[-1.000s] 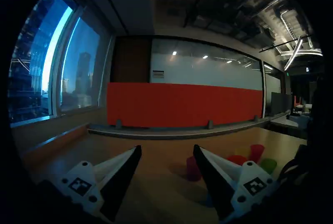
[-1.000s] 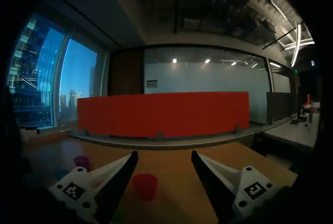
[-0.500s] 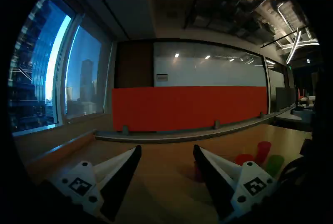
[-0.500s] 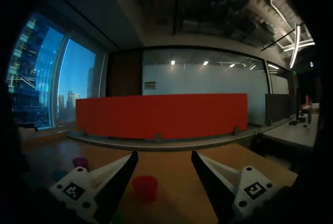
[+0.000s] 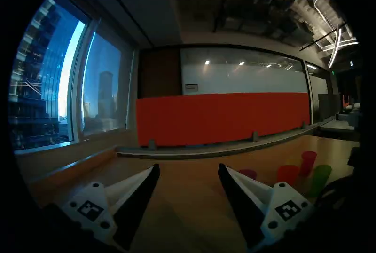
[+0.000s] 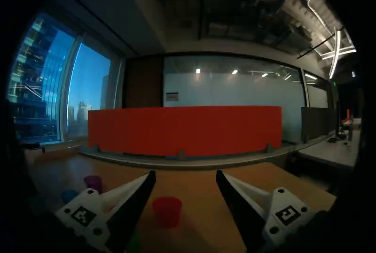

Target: Pour water

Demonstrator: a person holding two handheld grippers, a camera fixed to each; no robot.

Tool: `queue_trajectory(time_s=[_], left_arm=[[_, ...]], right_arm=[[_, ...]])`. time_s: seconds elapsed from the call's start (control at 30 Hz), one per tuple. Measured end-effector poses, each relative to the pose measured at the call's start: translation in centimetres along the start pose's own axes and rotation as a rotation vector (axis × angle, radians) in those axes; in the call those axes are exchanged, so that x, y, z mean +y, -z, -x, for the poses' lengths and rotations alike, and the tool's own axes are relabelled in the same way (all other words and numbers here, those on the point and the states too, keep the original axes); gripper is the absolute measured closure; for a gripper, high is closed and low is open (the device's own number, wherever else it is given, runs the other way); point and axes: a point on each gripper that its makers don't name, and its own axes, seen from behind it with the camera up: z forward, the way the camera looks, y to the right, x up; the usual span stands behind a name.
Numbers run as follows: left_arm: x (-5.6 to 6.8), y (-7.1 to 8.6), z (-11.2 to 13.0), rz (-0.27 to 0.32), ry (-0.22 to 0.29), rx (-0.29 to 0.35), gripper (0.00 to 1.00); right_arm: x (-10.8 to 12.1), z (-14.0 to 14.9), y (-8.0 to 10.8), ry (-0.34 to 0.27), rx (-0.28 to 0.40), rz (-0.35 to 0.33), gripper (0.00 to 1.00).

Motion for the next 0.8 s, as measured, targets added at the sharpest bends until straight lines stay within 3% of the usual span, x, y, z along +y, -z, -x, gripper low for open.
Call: queue_trajectory(time_s=[0.3, 0.8], left_arm=[[0.2, 0.0, 2.5, 0.002, 0.007, -0.014, 0.08], [0.3, 0.4, 4.9, -0.01, 0.03, -0.032, 0.08]], right_arm=[[-0.7, 0.4, 0.0, -0.023, -0.001, -0.004, 0.01], [0.5, 0.9, 0.4, -0.065, -0.007, 0.018, 0.01]])
